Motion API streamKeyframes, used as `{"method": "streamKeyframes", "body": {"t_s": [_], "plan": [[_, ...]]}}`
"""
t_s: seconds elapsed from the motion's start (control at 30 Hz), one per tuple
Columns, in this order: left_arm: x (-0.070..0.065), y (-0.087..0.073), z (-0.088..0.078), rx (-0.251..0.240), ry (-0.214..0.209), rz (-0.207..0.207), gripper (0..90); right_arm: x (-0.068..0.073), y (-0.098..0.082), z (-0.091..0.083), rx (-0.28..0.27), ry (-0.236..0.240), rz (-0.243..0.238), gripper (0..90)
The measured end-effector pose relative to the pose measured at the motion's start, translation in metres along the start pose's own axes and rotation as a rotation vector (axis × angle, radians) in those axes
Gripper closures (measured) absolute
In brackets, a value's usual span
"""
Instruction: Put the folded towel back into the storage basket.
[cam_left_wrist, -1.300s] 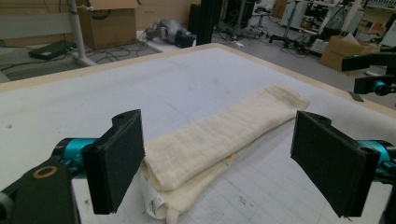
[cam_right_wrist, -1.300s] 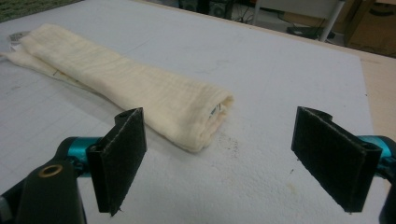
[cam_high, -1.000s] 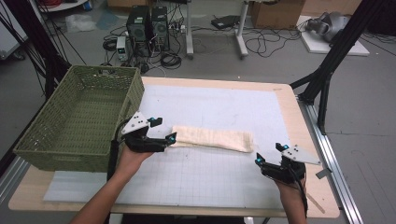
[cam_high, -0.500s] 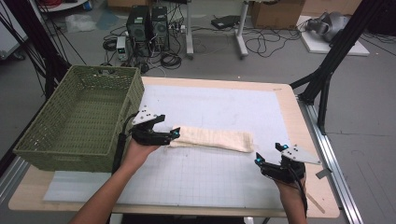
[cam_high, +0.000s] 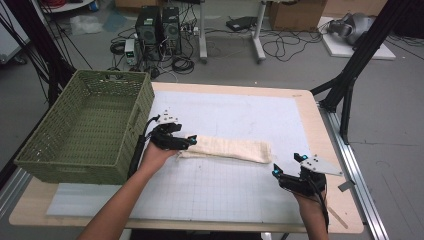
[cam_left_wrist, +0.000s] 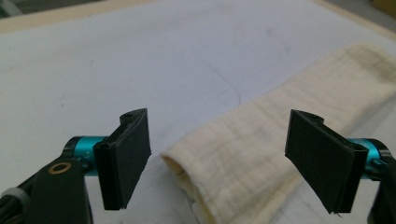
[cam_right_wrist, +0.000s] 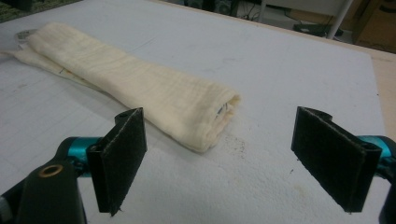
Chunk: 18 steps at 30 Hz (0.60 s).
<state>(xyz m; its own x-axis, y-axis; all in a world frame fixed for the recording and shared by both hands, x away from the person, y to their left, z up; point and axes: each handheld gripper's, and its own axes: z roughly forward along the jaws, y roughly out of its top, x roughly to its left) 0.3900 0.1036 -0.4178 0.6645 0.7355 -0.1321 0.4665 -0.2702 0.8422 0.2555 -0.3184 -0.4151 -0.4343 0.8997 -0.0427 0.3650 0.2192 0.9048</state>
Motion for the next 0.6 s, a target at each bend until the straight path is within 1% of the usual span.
{"method": "streamKeyframes", "body": {"t_s": [0.03, 0.07, 0.1, 0.2, 0.27, 0.33, 0.4, 0.43, 0.47, 0.5, 0.6], "plan": [[0.002, -0.001, 0.002, 0.02, 0.003, 0.003, 25.4, 0.0, 0.0, 0.0, 0.001, 0.001, 0.003, 16.7], [0.002, -0.001, 0.002, 0.02, 0.003, 0.003, 26.3, -0.001, 0.0, 0.0, 0.0, -0.001, -0.003, 16.7], [0.005, -0.005, 0.007, 0.054, 0.009, -0.011, 26.7, -0.001, -0.001, 0.0, 0.002, -0.002, 0.0, 16.7], [0.01, -0.009, 0.013, 0.101, 0.019, -0.031, 27.5, -0.002, -0.001, 0.0, 0.001, 0.0, 0.002, 16.7], [0.011, -0.011, 0.016, 0.121, 0.02, -0.032, 28.3, -0.002, -0.001, 0.0, 0.003, 0.001, -0.001, 16.7], [0.01, -0.012, 0.018, 0.129, 0.021, -0.033, 29.5, -0.002, -0.001, 0.0, 0.005, 0.002, 0.0, 16.7], [0.009, -0.013, 0.02, 0.147, 0.022, -0.016, 30.2, -0.002, -0.001, 0.0, 0.004, 0.002, 0.0, 16.7], [0.009, -0.013, 0.02, 0.147, 0.022, -0.016, 31.0, -0.002, -0.001, 0.0, 0.004, 0.003, -0.001, 16.7], [0.008, -0.014, 0.022, 0.164, 0.026, 0.002, 32.6, -0.002, -0.001, 0.0, 0.003, 0.003, -0.003, 16.7], [0.008, -0.015, 0.023, 0.172, 0.026, 0.002, 33.4, -0.001, -0.001, 0.0, 0.002, 0.003, 0.003, 16.7], [0.006, -0.016, 0.023, 0.177, 0.026, 0.013, 34.6, -0.001, -0.001, 0.0, 0.004, 0.006, 0.001, 16.7]]}}
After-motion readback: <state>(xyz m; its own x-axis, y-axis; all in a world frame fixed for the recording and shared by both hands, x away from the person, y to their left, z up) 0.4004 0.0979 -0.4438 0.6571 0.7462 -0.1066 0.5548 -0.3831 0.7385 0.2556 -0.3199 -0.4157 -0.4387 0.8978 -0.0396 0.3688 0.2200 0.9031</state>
